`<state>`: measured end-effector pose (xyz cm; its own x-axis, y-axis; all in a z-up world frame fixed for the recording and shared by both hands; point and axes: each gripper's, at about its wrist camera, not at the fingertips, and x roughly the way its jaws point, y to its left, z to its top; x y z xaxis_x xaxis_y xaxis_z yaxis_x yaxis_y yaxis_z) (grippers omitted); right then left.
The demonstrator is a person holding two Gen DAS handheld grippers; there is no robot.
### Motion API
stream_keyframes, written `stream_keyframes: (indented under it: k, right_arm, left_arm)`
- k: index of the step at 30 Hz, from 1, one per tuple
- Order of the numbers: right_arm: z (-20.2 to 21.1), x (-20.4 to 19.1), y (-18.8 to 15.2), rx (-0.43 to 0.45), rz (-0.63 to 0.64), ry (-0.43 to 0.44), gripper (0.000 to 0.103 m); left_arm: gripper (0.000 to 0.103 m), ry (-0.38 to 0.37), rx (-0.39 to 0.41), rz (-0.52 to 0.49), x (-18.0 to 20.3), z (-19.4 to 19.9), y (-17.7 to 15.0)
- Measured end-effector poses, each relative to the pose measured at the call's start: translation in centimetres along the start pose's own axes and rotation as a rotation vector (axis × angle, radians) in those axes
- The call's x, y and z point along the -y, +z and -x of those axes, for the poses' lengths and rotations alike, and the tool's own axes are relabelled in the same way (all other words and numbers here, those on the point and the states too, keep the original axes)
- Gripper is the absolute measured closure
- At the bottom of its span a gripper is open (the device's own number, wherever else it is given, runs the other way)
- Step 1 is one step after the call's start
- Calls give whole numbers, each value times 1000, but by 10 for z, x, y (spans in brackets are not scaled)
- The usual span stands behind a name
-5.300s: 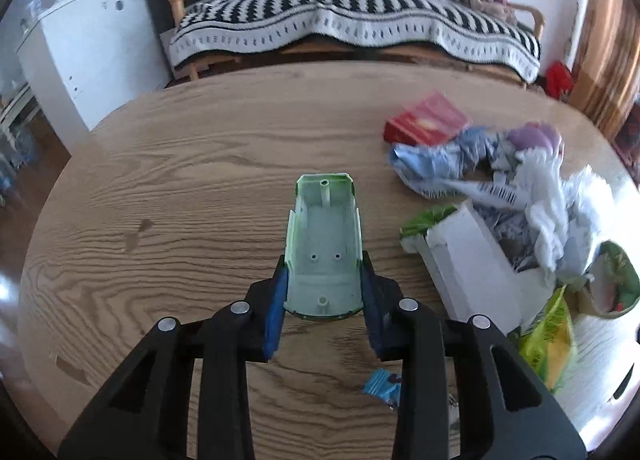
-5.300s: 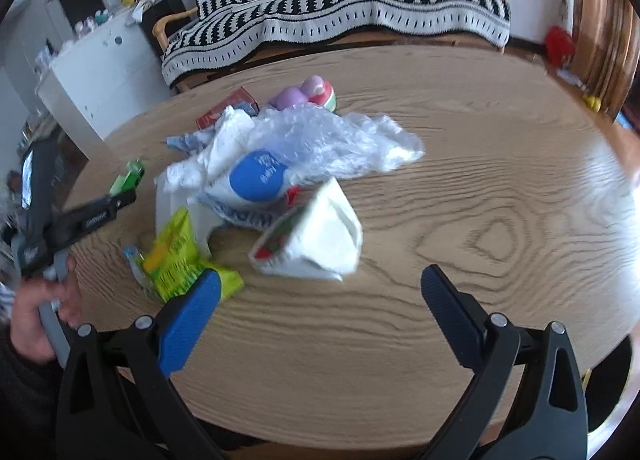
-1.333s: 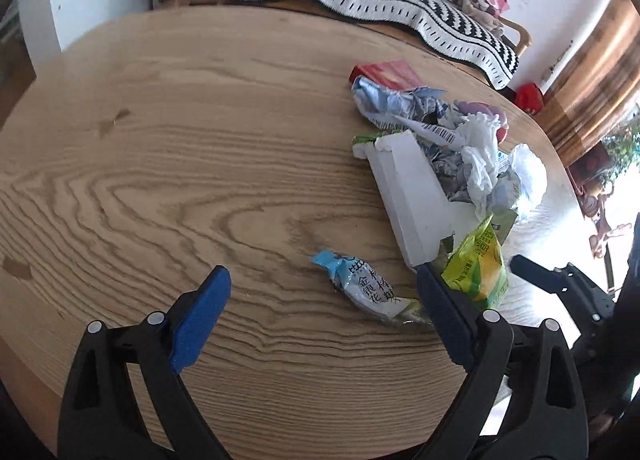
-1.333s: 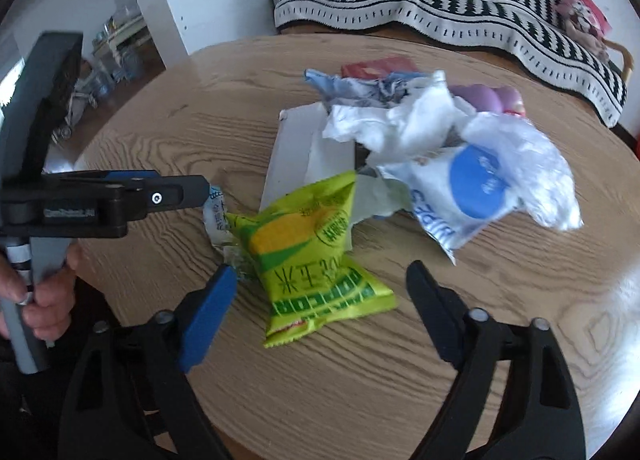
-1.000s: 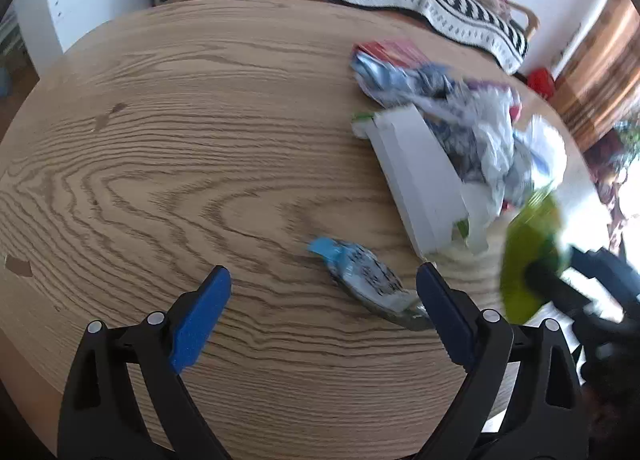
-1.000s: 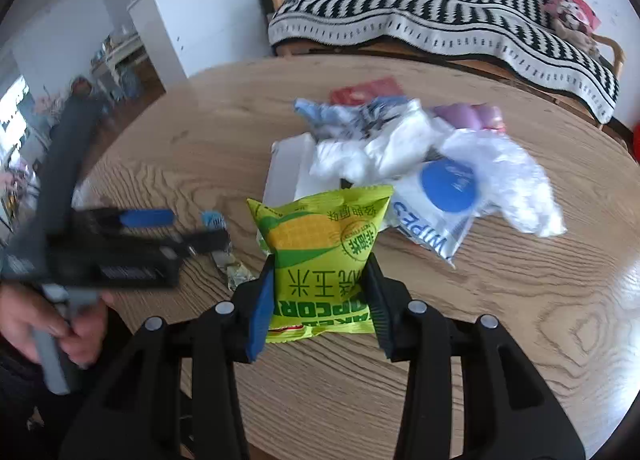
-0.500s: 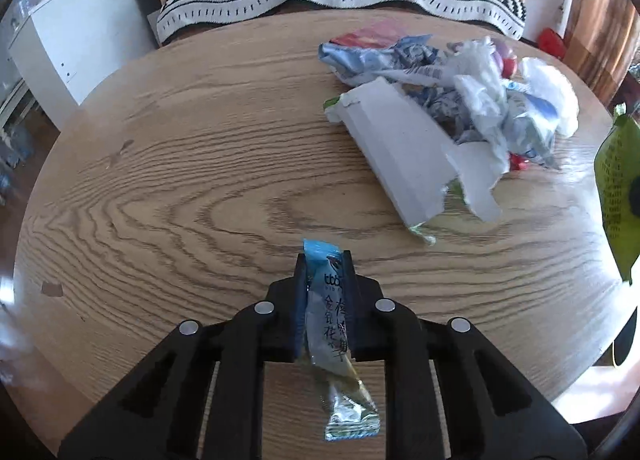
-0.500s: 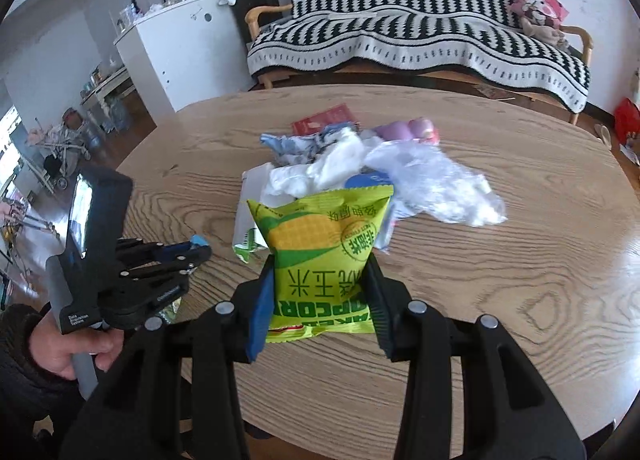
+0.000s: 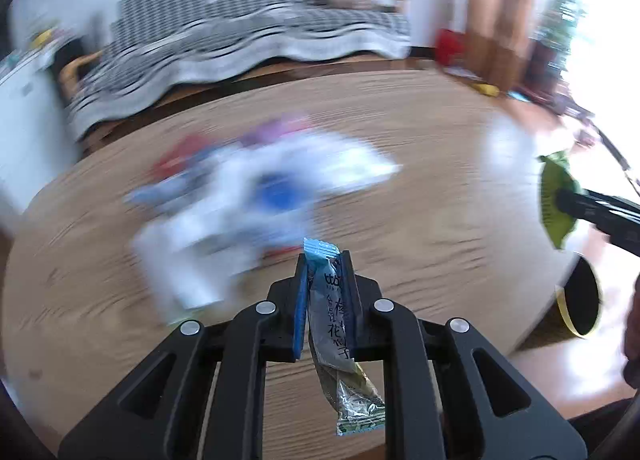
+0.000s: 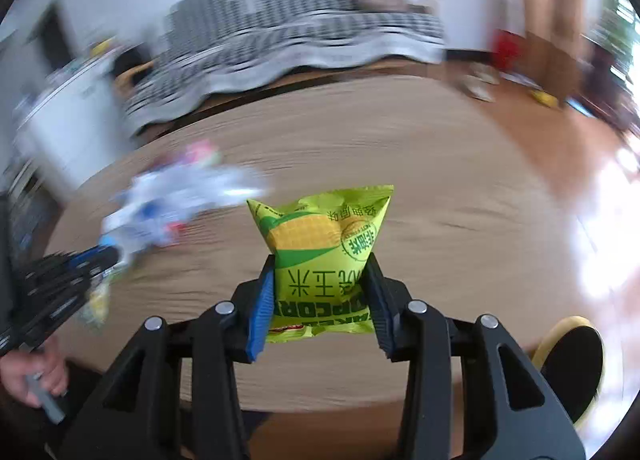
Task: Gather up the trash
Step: 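Carry both items over the black bin and open both tools to drop them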
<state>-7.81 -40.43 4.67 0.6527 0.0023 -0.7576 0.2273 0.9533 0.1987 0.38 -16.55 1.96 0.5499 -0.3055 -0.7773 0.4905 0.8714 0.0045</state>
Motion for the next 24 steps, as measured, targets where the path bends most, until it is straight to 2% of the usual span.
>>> stream_keyframes:
  k: [3,5,7,10,14,18,21,24]
  right_arm:
    - [19,82,-14,23,-131,-181,61]
    - [30,130,-27,24,-223,-237,61]
    - [40,176,-43,21,-305,-294,61]
    - [51,240,-76,-3,-406,-409,61]
    - [57,321,-125,-61,-596,-444,61]
    - [60,364,-163,-103,-703,-467,61]
    - [61,389,-180,-123,-764,-471,61]
    - [59,406,-190,-133,-797,-476,60]
  left_arm:
    - [89,-95,24,-95,71,-8,17]
    - [89,-165,16,-131,114,-16,24]
    - [89,-274,-10,-174,171,-25,29]
    - [89,-380,-6,-252,252,-35,27]
    - [89,-510,-35,-317,335,-60,12]
    - [89,-587,-126,-369,406,-105,-11]
    - [89,-592,-179,-427,449,-139,-28]
    - [88,-615,-240,-448,477,-174,-36]
